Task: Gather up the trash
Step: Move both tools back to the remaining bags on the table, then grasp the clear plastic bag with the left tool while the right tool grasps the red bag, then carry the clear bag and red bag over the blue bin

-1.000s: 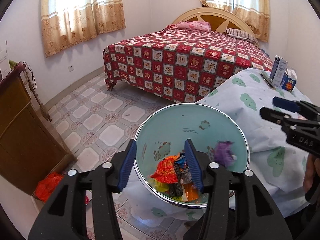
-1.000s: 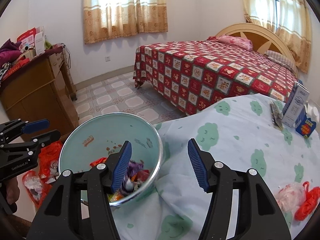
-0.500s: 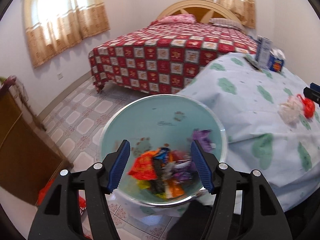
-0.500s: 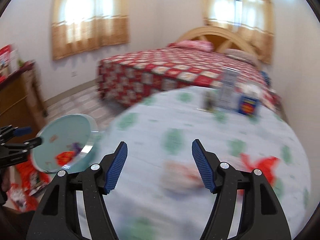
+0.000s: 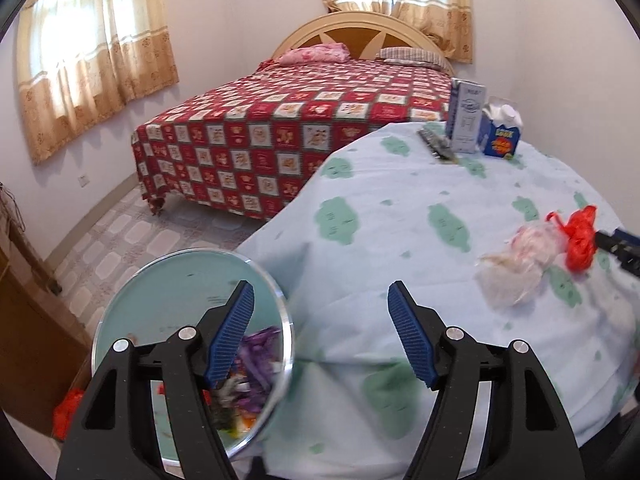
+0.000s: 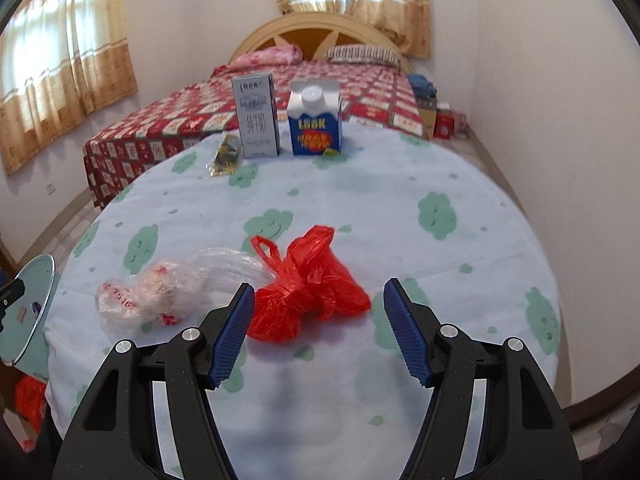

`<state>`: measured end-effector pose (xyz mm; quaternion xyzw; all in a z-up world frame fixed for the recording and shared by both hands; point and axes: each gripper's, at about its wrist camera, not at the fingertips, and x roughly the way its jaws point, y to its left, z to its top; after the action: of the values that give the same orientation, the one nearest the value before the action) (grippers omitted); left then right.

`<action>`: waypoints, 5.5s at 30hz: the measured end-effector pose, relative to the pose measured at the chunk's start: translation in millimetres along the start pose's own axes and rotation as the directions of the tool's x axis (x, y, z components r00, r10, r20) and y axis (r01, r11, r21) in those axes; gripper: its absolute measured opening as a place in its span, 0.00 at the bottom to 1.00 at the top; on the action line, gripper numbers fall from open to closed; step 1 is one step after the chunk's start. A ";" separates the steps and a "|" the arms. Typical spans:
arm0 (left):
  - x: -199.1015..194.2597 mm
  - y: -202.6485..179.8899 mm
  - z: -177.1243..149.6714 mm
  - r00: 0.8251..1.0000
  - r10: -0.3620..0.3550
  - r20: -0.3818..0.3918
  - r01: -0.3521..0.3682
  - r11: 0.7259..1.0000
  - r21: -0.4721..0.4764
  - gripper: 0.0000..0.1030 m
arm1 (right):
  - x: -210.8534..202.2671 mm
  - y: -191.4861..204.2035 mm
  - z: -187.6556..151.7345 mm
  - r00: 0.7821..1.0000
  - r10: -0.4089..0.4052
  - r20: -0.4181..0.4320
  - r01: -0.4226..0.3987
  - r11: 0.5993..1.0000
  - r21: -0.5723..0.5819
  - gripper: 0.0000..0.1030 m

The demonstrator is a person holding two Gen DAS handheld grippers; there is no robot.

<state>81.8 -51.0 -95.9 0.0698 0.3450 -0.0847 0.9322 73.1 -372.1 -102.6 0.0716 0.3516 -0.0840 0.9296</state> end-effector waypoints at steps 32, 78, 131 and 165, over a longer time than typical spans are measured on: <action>30.6 -153.1 0.9 0.972 -0.206 -0.111 0.223 0.958 0.180 0.33 | -46.9 -46.8 -39.5 0.994 0.103 0.019 -0.104 0.993 0.049 0.16; -46.1 51.8 -6.6 0.999 -0.018 0.033 0.017 1.000 0.012 0.18 | -43.5 117.5 -2.2 0.971 0.238 -0.002 -0.234 0.952 -0.197 0.16; -63.0 118.7 -22.4 0.997 0.070 0.042 -0.065 0.992 -0.104 0.18 | -44.1 212.7 4.6 0.957 0.290 -0.033 -0.283 0.895 -0.345 0.16; -67.3 168.7 -33.0 0.988 0.156 0.016 -0.151 0.972 -0.178 0.18 | -36.8 287.0 8.3 0.931 0.356 -0.082 -0.353 0.820 -0.450 0.16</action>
<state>45.4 127.2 -64.6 0.0122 0.3309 0.0173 0.9434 110.6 -89.8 -50.8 -0.0855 0.3391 0.1749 0.9204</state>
